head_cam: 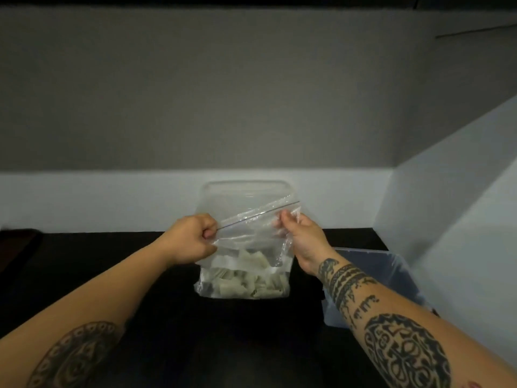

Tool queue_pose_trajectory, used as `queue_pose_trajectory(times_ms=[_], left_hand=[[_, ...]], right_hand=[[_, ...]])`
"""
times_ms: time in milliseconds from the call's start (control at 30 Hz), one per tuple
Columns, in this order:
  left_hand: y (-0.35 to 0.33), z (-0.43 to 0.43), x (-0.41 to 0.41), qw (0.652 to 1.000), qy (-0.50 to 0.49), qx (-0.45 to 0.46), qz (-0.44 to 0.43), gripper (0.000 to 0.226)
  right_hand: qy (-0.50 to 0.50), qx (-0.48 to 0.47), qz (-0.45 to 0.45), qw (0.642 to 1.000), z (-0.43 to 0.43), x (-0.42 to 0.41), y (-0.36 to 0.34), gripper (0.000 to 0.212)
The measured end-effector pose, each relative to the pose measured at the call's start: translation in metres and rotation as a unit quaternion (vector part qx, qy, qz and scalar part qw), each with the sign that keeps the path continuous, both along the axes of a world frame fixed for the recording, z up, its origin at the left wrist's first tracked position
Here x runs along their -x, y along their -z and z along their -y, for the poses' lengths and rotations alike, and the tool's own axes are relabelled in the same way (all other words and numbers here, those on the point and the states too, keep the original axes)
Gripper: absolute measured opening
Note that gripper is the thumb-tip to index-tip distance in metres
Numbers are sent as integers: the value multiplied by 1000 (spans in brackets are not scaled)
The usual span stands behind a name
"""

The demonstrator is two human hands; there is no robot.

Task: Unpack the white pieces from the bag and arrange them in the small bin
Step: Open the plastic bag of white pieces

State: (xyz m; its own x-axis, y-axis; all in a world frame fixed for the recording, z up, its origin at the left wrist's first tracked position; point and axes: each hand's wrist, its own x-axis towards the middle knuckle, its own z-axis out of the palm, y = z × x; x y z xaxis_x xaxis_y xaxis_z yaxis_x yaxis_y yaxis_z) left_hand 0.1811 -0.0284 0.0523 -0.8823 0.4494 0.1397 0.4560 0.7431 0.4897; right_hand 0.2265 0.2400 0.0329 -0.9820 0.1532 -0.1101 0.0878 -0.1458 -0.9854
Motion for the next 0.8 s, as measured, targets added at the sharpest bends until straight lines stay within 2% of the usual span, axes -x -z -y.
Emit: queue_pose_trajectory(times_ms=[100, 200, 267, 367, 433, 567, 667, 800], left_hand=[[17, 10, -8, 998, 38, -2, 48, 45], [31, 17, -9, 981, 58, -95, 158, 55], [36, 17, -9, 953, 74, -157, 248, 57], [35, 5, -9, 931, 33, -181, 315, 45], [37, -7, -5, 929, 17, -163, 332, 30], [46, -40, -3, 934, 35, -166, 314, 26], [54, -63, 2, 931, 24, -214, 293, 15], [61, -80, 7, 930, -1, -237, 281, 13]], right_hand=[[7, -8, 10, 1000, 9, -9, 20, 20], [13, -1, 36, 999, 13, -8, 34, 20], [8, -10, 48, 999, 16, -5, 45, 23], [2, -41, 70, 997, 23, -3, 60, 26], [12, -39, 82, 996, 29, -4, 71, 22], [24, -5, 85, 996, 37, -12, 82, 16], [51, -36, 82, 995, 38, -14, 82, 18], [128, -137, 72, 980, 34, -13, 76, 29]])
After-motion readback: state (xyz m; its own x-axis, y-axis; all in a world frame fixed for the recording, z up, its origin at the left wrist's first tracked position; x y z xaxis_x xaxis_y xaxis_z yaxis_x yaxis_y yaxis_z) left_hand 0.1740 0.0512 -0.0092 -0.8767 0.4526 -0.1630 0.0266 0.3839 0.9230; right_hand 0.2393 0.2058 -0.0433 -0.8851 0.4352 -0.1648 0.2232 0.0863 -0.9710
